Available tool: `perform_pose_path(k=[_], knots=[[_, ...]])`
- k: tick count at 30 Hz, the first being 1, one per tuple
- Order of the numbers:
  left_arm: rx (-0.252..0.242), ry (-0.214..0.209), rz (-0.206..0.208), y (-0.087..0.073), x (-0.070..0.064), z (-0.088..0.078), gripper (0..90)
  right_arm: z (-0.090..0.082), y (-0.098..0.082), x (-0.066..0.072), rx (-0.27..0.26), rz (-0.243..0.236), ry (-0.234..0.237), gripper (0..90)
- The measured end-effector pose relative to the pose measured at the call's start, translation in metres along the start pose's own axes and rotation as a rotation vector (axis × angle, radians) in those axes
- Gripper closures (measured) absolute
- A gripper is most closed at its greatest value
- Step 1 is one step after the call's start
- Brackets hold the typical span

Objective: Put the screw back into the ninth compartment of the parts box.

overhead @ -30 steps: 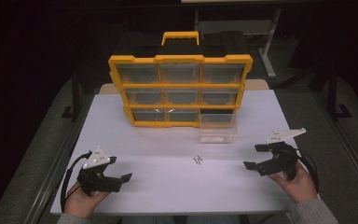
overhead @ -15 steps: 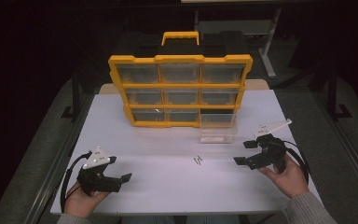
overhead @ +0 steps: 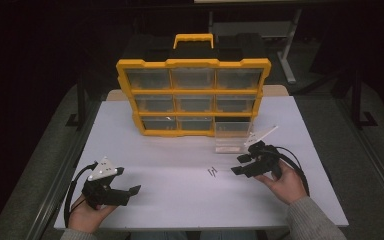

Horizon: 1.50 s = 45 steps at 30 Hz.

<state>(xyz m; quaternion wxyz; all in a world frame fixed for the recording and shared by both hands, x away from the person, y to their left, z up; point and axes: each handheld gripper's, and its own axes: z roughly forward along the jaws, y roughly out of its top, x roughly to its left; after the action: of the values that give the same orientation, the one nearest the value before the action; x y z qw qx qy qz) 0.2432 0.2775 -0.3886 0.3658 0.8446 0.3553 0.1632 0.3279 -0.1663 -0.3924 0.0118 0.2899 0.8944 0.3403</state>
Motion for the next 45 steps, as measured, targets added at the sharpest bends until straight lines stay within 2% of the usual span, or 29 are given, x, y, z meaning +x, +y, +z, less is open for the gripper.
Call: perform_pose_path(k=[5, 8, 13, 15, 21, 24, 27, 32, 45], knots=[[-0.013, -0.004, -0.012, 0.000, -0.001, 0.002, 16.2, 0.020, 0.012, 0.005, 0.044, -0.035, -0.001, 58.6], [-0.010, -0.003, -0.010, 0.000, -0.001, 0.001, 16.2, 0.033, 0.018, 0.006, 0.073, -0.072, -0.009, 64.3], [-0.010, -0.004, -0.002, 0.000, -0.001, 0.002, 16.2, 0.050, 0.027, 0.008, 0.117, -0.076, -0.011, 71.6], [-0.010, -0.003, -0.002, 0.000, -0.002, 0.002, 16.2, 0.056, 0.030, 0.008, 0.124, -0.091, -0.018, 72.6], [-0.011, -0.003, 0.004, 0.000, -0.002, 0.002, 16.2, 0.068, 0.036, 0.009, 0.146, -0.085, -0.014, 74.3], [-0.010, -0.004, 0.009, 0.000, -0.002, 0.002, 16.2, 0.072, 0.037, 0.009, 0.164, -0.084, -0.018, 74.7], [-0.010, -0.003, 0.008, 0.000, -0.002, 0.002, 16.2, 0.077, 0.038, 0.009, 0.170, -0.102, -0.031, 76.3], [-0.012, -0.004, 0.007, 0.000, -0.002, 0.002, 16.2, 0.081, 0.039, 0.007, 0.180, -0.098, -0.037, 77.0], [-0.015, -0.003, 0.005, 0.001, -0.002, 0.002, 16.2, 0.083, 0.041, 0.008, 0.189, -0.107, -0.071, 86.1]])
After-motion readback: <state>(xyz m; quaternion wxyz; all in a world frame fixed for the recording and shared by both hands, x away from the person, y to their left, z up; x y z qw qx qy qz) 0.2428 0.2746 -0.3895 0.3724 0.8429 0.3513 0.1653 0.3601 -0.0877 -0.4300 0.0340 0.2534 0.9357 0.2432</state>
